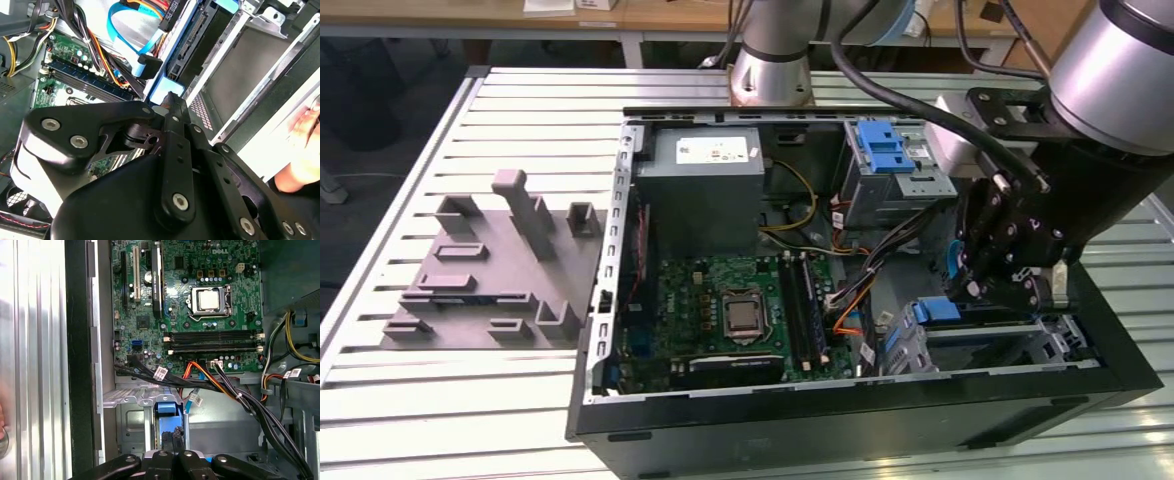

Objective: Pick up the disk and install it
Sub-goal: 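Insert the first disk wire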

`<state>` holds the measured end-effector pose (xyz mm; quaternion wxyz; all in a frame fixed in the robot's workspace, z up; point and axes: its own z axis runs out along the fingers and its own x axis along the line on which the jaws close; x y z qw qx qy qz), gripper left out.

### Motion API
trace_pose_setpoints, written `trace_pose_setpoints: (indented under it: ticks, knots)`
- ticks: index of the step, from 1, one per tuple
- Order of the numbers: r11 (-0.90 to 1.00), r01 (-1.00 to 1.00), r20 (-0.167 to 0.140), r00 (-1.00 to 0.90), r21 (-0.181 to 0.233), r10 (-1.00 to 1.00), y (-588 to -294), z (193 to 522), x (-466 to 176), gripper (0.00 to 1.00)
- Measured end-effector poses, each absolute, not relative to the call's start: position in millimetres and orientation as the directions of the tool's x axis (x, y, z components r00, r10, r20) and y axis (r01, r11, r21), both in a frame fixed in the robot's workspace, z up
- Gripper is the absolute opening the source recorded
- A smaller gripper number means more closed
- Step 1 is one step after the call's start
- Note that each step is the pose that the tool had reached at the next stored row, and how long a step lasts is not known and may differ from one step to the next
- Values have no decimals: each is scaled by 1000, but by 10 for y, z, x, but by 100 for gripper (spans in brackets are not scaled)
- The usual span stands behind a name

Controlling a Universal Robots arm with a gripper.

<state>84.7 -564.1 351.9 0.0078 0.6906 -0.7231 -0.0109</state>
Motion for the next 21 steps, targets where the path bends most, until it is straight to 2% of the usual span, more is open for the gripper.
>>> trace_pose_setpoints:
  ticks: [16,21]
  knots:
    - [46,-999,-4,-46,26,-999,-5635,3516,1309,11]
    - [47,-999,-5,-47,13,-999,-5601,3559,1310,11]
